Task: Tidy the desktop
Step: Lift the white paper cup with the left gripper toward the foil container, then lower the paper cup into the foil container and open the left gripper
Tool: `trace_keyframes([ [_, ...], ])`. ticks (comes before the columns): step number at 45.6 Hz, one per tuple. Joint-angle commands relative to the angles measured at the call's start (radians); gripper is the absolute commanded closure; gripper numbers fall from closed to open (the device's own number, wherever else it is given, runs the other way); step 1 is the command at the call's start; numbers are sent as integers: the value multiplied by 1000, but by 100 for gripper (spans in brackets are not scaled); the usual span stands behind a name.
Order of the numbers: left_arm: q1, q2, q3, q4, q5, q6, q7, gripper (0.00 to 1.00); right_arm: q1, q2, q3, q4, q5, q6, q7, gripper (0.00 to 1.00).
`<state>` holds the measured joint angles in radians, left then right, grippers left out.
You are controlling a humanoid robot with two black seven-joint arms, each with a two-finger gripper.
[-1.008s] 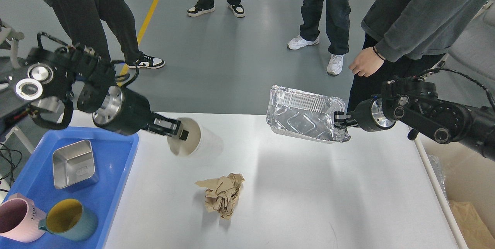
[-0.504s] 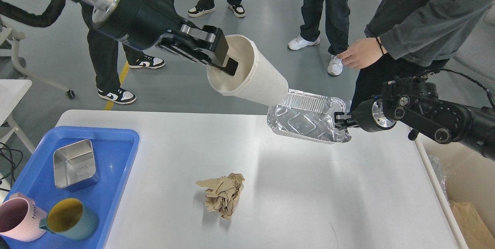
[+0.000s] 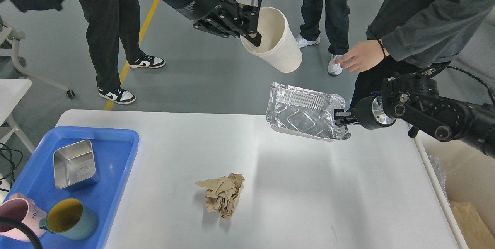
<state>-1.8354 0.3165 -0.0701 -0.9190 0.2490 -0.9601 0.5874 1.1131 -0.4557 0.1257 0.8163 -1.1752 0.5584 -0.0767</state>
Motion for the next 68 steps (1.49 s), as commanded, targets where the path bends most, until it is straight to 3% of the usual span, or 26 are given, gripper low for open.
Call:
trace_keyframes([
  [1,85,-204,-10,267,61,0,-11,97,5,0,2,4,0,0,0,100],
  [7,160,-384,-16,494,101,0,-34,97,5,0,2,12,0,0,0,100],
  [12,208,-464,-11,545,102,0,-55,96,7,0,2,12,0,0,0,100],
  [27,317,-511,-3,536,145,302,-156,96,7,0,3,15,0,0,0,100],
  [32,341,-510,-3,537,145,365,-161,95,11,2,3,15,0,0,0,100],
  [52,433,-508,0,500,170,442,-166,94,11,-3,6,26,0,-2,0,100],
  [68,438,-508,0,439,170,446,-212,88,11,-1,6,26,0,-2,0,100],
])
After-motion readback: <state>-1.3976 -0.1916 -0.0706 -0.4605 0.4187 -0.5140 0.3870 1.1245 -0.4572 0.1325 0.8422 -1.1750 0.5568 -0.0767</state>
